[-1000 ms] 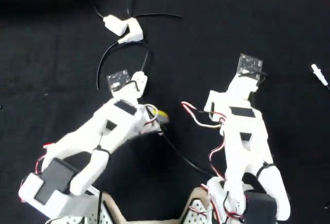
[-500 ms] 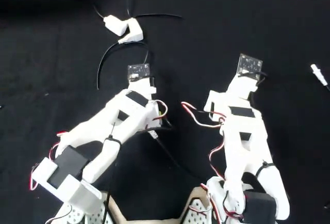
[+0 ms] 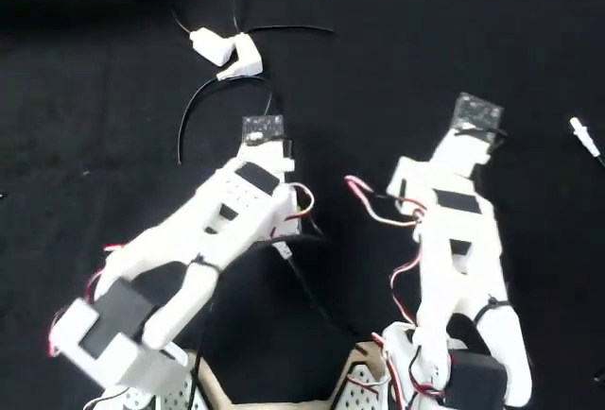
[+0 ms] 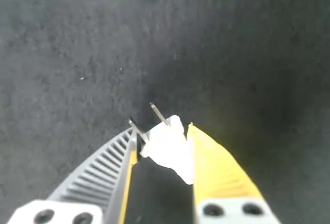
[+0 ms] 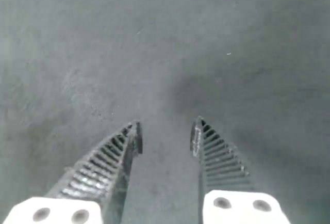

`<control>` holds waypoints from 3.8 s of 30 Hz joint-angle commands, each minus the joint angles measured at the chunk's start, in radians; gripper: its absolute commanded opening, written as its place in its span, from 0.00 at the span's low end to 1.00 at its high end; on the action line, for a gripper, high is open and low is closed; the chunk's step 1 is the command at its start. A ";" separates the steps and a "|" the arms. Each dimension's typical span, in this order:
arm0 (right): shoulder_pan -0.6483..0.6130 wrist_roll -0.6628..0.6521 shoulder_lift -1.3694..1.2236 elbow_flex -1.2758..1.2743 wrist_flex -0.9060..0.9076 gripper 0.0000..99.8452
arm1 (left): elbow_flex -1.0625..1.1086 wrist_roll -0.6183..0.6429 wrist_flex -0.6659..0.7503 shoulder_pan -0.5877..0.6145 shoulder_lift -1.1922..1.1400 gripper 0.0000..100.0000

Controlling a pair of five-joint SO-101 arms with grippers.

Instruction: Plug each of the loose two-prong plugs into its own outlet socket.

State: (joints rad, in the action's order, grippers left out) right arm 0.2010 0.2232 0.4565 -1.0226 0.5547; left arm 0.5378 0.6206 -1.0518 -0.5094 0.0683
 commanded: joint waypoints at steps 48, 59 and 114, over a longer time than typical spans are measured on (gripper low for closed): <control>-0.072 -0.003 0.051 -0.035 -0.086 0.17 | 1.023 -0.485 0.216 0.297 1.280 0.43; -0.084 -0.040 0.051 -0.036 -0.084 0.17 | 1.003 -0.496 0.031 0.308 1.287 0.43; -0.084 -0.043 0.056 -0.050 -0.086 0.17 | 0.903 -0.623 0.054 0.473 1.278 0.14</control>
State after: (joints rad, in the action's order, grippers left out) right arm 0.1274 0.1895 0.4795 -1.0794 0.4872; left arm 1.5044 0.0100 -0.9858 -0.0445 1.3479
